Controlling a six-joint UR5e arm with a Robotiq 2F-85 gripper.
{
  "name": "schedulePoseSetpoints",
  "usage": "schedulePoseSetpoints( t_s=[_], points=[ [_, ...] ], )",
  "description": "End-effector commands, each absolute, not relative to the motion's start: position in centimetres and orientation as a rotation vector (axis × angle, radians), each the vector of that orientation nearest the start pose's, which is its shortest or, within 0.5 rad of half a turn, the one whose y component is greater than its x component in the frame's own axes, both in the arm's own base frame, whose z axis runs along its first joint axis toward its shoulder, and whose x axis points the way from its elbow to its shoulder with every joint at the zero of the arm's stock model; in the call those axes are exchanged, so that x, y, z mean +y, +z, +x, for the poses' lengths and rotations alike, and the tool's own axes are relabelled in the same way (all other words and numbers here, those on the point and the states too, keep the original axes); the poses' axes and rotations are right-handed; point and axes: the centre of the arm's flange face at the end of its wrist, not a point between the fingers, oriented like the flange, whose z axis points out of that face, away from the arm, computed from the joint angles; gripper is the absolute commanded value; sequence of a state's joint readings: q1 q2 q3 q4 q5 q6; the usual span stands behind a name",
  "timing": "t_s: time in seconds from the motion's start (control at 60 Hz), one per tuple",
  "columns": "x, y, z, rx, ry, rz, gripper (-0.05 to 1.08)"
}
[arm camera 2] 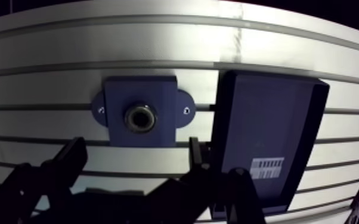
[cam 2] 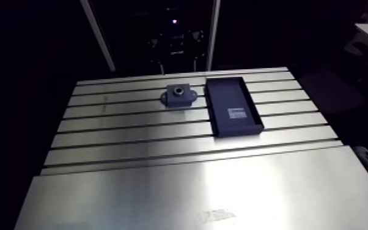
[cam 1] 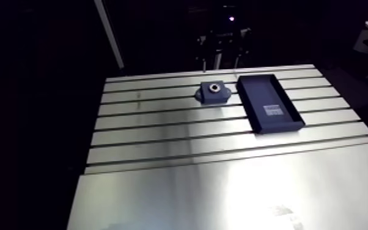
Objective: Pick up the bearing and press it into the housing until flush.
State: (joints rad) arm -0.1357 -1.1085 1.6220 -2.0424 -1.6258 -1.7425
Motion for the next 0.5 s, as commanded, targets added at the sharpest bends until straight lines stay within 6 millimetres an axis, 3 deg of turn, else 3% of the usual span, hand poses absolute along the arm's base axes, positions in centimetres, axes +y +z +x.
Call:
schedulePoseSetpoints(
  t_s=[0.017,0.217,0.317,0.5],
  points=[
    [-2.91,25.26,-63.93,3.076,0.064,0.003,0.86],
    [-3.15,25.09,-63.98,3.079,0.066,-0.003,0.95],
    [-3.37,25.05,-64.19,3.095,0.049,-0.004,1.06],
    [-3.61,24.76,-64.24,3.092,0.038,-0.007,1.08]
  ],
)
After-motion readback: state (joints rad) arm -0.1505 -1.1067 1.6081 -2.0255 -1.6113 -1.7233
